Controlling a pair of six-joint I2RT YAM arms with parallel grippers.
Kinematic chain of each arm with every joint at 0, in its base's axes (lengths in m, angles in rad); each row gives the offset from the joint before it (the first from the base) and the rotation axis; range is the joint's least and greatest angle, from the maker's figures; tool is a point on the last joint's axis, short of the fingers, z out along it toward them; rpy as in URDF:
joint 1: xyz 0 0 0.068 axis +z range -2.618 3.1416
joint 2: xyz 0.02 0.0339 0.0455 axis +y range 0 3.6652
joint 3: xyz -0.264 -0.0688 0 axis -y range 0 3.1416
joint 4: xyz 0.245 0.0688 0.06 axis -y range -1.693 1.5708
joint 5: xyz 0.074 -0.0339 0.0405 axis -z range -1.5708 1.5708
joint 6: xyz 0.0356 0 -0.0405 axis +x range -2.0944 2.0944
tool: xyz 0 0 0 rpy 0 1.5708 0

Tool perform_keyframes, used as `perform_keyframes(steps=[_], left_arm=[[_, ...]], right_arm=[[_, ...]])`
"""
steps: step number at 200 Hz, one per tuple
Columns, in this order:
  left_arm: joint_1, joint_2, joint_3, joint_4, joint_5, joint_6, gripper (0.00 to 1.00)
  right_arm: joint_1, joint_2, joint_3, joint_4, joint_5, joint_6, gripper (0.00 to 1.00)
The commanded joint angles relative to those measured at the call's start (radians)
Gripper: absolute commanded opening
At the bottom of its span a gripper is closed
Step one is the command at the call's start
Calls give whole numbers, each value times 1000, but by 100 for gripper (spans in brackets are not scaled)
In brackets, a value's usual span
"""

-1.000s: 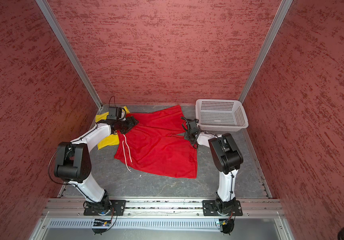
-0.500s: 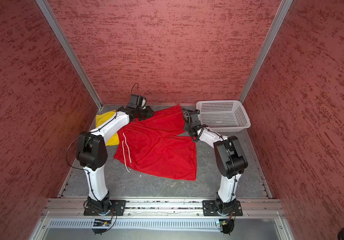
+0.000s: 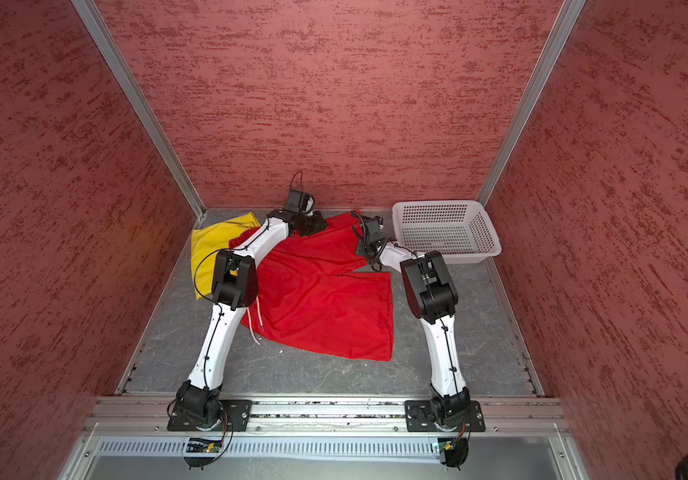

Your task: Fold and stack the shorts

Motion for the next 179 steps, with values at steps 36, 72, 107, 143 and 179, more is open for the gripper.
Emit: perform_keyframes(steps=[36,72,107,143,179], left_arm=[[28,117,116,13,-15,12,32],[49,152,136,18,-77,-2,31],[81,149,143,8,-141,-12,31],[106,129,143,17,-59,-64,30],[75,-8,74,19,30,-70,30]], right_arm=[[9,-59,-102,-25,-21,62,43],[22,-174,-326,40,-26,154,43],[34,-224,-472,61,-36,221,42],[34,-238,-450,15,-12,206,42],[34,-287,-291,-69,36,124,43]])
